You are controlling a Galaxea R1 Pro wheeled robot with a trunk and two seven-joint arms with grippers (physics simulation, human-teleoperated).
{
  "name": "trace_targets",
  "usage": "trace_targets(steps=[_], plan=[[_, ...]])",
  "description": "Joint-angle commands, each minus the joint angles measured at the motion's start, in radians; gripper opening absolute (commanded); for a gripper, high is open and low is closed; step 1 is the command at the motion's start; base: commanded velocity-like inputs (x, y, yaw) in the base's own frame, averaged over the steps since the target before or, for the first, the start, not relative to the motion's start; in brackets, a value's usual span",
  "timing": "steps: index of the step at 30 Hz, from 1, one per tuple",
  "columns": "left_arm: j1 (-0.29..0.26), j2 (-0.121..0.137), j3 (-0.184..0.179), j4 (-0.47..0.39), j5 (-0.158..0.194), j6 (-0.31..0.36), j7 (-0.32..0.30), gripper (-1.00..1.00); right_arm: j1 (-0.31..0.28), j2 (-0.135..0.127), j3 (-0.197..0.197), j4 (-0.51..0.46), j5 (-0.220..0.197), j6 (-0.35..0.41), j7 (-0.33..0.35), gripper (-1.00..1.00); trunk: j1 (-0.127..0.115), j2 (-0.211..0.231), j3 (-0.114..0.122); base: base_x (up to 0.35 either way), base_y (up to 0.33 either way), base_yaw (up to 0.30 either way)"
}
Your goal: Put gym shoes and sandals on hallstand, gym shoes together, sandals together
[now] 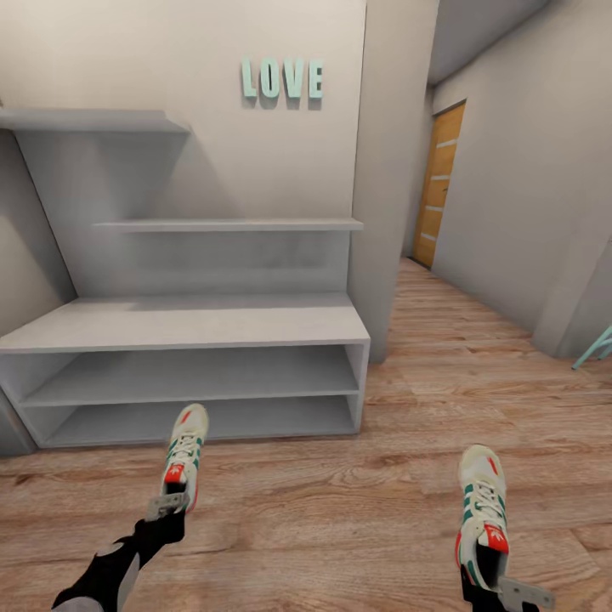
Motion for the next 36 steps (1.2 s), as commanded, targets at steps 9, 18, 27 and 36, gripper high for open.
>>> trace_targets(steps=[9,18,27,36], plan=[[-0.139,-0.037,-0.114,0.0,-0.027,0.221,0.087,-1.0,-0.001,-0.025,-0.031,-0.004,0.001,-0.001,-0.001,-1.0,0.0,0.0,-0.001,0.0,0.0,0.0],[-0.233,-0.054,-0.159,0.0,-0.025,0.343,0.155,-1.0,-0.001,-0.027,-0.032,-0.01,0.001,-0.001,-0.002,-1.0,0.0,0.0,-0.001,0.0,0.0,0.0],[-0.241,-0.041,-0.167,-0.019,-0.029,0.355,0.151,-1.0,-0.001,-0.022,-0.028,-0.014,0.003,-0.001,-0.001,-1.0,0.0,0.0,-0.001,0.0,0.0,0.0],[-0.237,-0.039,-0.166,-0.019,-0.028,0.356,0.151,-1.0,-0.001,-0.021,-0.028,-0.026,0.004,-0.001,-0.002,-1.0,0.011,-0.021,-0.023,0.0,0.0,0.0]])
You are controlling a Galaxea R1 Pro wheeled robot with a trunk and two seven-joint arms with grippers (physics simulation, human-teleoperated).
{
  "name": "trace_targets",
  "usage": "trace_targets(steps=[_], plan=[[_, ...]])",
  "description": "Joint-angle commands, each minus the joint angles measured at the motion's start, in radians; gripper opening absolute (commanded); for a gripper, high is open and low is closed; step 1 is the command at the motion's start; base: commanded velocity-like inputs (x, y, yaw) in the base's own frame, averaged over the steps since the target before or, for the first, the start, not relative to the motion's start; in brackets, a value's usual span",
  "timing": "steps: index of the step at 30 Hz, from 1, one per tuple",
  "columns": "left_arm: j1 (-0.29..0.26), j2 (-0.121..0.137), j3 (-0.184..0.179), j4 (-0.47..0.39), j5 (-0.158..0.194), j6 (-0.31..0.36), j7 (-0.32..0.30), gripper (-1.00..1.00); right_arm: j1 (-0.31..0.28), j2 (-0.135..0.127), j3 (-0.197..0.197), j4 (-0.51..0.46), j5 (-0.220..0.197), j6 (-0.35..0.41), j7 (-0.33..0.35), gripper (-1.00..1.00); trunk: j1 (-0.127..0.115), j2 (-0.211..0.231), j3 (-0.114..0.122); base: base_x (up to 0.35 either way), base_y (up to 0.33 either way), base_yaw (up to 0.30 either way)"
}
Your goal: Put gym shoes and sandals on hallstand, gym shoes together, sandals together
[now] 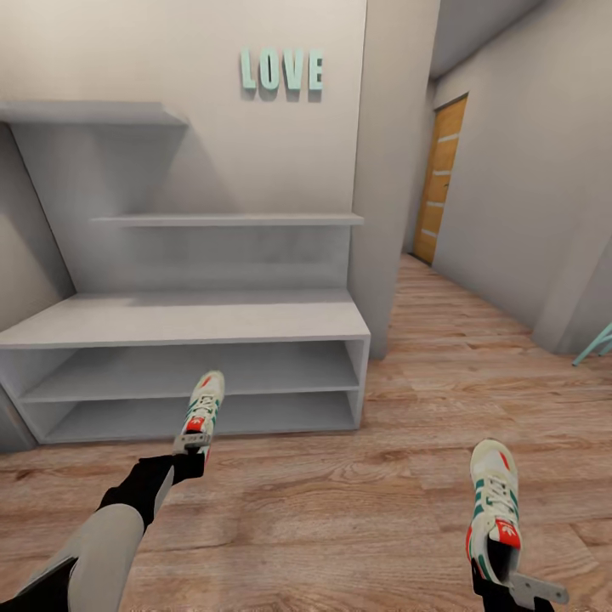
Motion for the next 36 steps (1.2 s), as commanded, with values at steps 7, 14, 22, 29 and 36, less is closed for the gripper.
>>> trace_targets(steps=[7,14,22,29,36], plan=[[0.0,-0.001,0.01,-0.002,-0.01,0.004,-0.012,-1.0,-0.001,0.0,0.0,0.0,0.001,-0.003,-0.002,-1.0,0.027,-0.05,-0.034,0.0,0.0,0.0],[-0.003,0.0,0.01,-0.002,-0.012,0.004,-0.012,-1.0,-0.001,0.0,-0.001,0.0,0.001,-0.003,-0.002,-1.0,0.04,-0.072,-0.07,0.0,0.0,0.0],[-0.003,0.001,0.01,-0.002,-0.013,0.004,-0.012,-1.0,-0.001,0.0,-0.002,0.0,0.001,-0.003,-0.002,-1.0,0.044,-0.074,-0.113,0.0,0.0,0.0],[-0.003,-0.001,0.01,-0.003,-0.01,0.003,-0.012,-1.0,-0.001,-0.001,0.001,-0.003,0.002,-0.003,-0.002,-1.0,0.045,-0.074,-0.128,0.0,0.0,0.0],[0.003,-0.006,0.003,-0.005,-0.012,-0.018,-0.011,-1.0,-0.001,0.007,0.0,-0.003,0.004,-0.003,-0.004,-1.0,0.045,-0.074,-0.128,0.0,0.0,0.0]])
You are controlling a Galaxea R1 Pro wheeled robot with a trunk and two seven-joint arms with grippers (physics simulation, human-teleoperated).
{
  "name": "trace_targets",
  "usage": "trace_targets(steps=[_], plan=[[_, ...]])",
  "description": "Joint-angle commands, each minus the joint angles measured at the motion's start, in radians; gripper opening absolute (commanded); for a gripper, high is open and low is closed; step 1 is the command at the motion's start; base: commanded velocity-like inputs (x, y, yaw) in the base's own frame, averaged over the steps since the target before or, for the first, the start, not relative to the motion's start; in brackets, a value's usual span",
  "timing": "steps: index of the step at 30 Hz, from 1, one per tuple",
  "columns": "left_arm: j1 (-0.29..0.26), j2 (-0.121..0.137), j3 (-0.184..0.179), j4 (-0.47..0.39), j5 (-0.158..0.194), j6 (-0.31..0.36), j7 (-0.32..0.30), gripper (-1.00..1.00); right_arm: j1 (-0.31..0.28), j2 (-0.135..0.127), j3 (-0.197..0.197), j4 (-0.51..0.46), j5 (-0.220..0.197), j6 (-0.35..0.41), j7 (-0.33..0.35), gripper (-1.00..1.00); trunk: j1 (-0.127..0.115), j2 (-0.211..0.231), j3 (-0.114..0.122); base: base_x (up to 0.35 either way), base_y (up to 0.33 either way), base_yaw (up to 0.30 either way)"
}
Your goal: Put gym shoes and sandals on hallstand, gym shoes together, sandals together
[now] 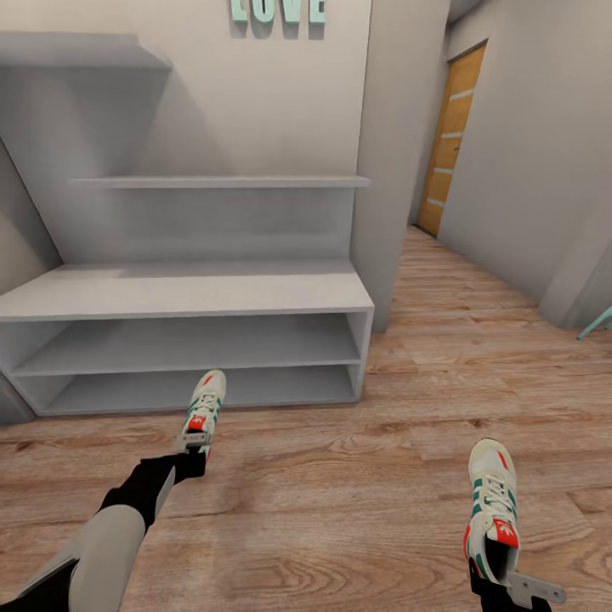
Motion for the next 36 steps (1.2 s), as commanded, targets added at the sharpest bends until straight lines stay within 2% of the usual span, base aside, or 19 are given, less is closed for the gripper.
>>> trace_targets(steps=[1,7,18,36], plan=[[-0.003,-0.002,0.01,-0.002,-0.011,0.004,-0.011,-1.0,-0.001,0.0,0.0,0.001,0.001,-0.003,-0.002,-1.0,0.0,0.0,-0.001,0.0,0.0,0.0],[-0.017,-0.005,0.012,-0.002,-0.013,0.015,-0.007,-1.0,-0.001,-0.003,0.0,0.003,0.0,-0.004,-0.002,-1.0,0.0,0.0,-0.001,0.0,0.0,0.0],[-0.075,-0.029,0.014,0.009,-0.015,0.069,-0.001,-1.0,-0.001,-0.007,0.0,0.003,-0.001,-0.005,-0.002,-1.0,0.0,0.0,-0.001,0.0,0.0,0.0],[-0.178,-0.028,0.011,0.003,-0.016,0.17,0.003,-1.0,-0.001,-0.007,0.0,0.004,-0.001,-0.005,-0.002,-1.0,0.0,0.0,-0.001,0.0,0.0,0.0]])
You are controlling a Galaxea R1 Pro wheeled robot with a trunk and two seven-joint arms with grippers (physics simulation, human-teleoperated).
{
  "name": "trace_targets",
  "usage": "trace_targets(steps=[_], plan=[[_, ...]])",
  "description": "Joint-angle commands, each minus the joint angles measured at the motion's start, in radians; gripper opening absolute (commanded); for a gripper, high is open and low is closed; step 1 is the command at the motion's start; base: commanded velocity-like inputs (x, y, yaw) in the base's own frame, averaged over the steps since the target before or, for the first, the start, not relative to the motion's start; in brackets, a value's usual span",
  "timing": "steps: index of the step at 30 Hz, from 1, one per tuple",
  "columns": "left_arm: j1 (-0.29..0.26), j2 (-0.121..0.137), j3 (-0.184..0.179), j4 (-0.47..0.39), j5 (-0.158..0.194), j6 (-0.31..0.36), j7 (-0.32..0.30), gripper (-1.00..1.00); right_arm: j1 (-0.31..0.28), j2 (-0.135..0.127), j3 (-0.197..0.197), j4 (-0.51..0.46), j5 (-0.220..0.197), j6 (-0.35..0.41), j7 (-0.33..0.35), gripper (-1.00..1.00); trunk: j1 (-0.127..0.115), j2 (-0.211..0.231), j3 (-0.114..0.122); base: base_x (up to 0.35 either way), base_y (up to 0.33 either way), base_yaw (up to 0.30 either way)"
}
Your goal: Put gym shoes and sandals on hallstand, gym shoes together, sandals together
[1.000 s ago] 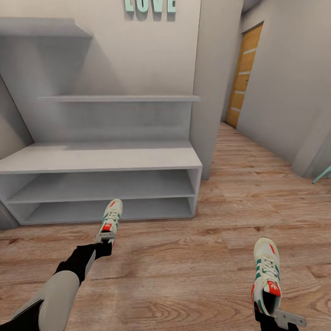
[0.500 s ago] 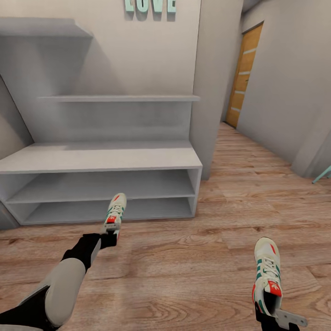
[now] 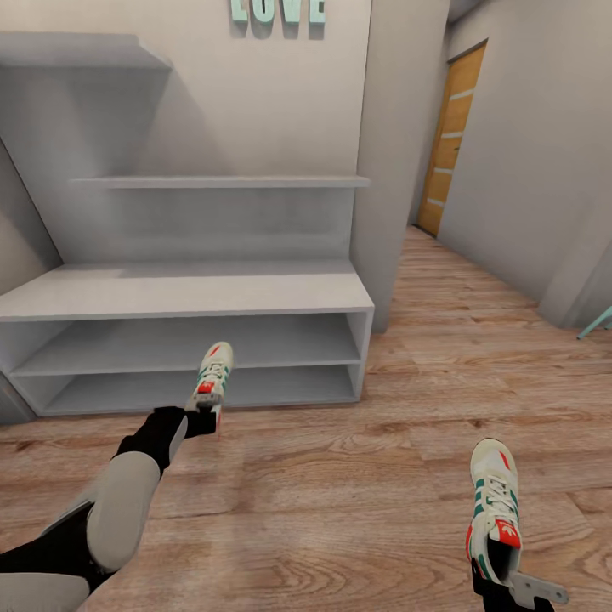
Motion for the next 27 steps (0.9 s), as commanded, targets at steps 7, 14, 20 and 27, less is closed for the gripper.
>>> trace_targets(steps=[7,14,20,27], plan=[[-0.069,-0.001,0.008,-0.005,-0.012,0.171,-0.011,-1.0,0.0,0.0,0.0,0.001,0.001,-0.003,-0.002,-1.0,0.0,0.0,-0.001,0.145,0.0,0.0],[-0.065,0.0,0.007,-0.005,-0.012,0.171,-0.011,-1.0,0.0,0.0,0.0,0.001,0.001,-0.003,-0.002,-1.0,0.0,0.0,-0.001,0.31,0.0,0.0],[-0.063,0.0,0.007,-0.005,-0.012,0.17,-0.011,-1.0,0.0,0.0,0.0,0.001,0.001,-0.003,-0.002,-1.0,0.0,0.0,-0.001,0.331,0.0,0.0],[-0.062,0.0,0.006,-0.005,-0.011,0.17,-0.011,-1.0,0.0,0.0,0.0,0.001,0.001,-0.003,-0.002,-1.0,0.0,0.0,-0.001,0.335,-0.028,0.0]])
